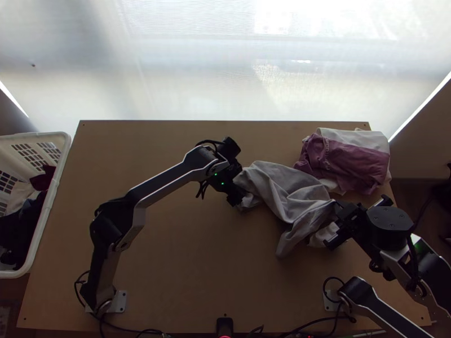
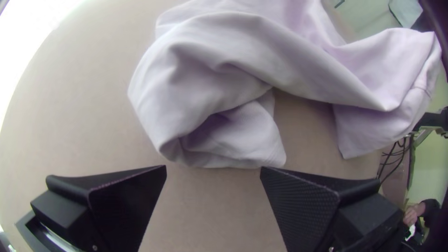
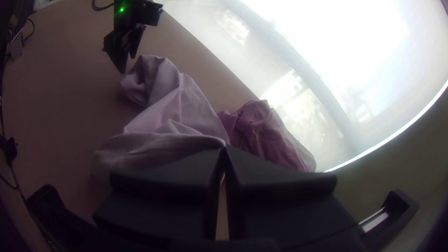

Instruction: Fold the t-shirt

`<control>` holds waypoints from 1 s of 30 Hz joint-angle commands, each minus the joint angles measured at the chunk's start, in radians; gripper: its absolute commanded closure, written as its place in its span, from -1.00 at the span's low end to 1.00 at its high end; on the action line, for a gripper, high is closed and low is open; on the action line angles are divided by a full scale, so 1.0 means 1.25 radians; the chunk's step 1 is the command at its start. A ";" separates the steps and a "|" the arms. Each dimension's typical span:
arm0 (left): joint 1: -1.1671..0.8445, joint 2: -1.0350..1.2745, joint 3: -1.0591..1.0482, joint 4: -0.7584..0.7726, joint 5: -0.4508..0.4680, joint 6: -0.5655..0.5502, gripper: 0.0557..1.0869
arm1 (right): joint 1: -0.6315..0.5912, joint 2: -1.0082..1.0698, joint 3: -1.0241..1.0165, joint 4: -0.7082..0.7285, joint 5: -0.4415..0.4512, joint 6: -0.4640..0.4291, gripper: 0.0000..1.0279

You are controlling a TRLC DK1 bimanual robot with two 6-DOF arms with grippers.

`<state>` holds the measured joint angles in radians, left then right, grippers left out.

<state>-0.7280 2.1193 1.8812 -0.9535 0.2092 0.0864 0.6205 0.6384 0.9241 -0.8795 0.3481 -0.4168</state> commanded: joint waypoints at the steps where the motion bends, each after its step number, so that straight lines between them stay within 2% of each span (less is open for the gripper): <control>1: 0.002 0.064 0.069 -0.043 0.046 -0.065 -0.90 | -0.001 0.000 0.002 0.005 -0.001 0.000 0.95; 13: -0.005 0.099 0.120 -0.042 0.054 -0.129 -0.89 | 0.003 0.001 0.001 0.009 -0.001 -0.004 0.95; 22: -0.007 0.088 0.141 -0.050 0.054 -0.130 -0.89 | 0.004 0.003 -0.005 0.015 -0.001 -0.004 0.95; 28: -0.021 0.109 0.141 -0.048 0.055 -0.127 -0.57 | 0.004 0.005 -0.008 0.019 -0.001 -0.007 0.95; 30: -0.027 0.120 0.141 -0.048 0.055 -0.126 -0.55 | 0.004 0.005 -0.005 0.019 -0.001 -0.008 0.95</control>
<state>-0.7452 2.2402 2.0525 -1.0149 0.2768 -0.0750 0.6254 0.6422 0.9165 -0.8585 0.3439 -0.4240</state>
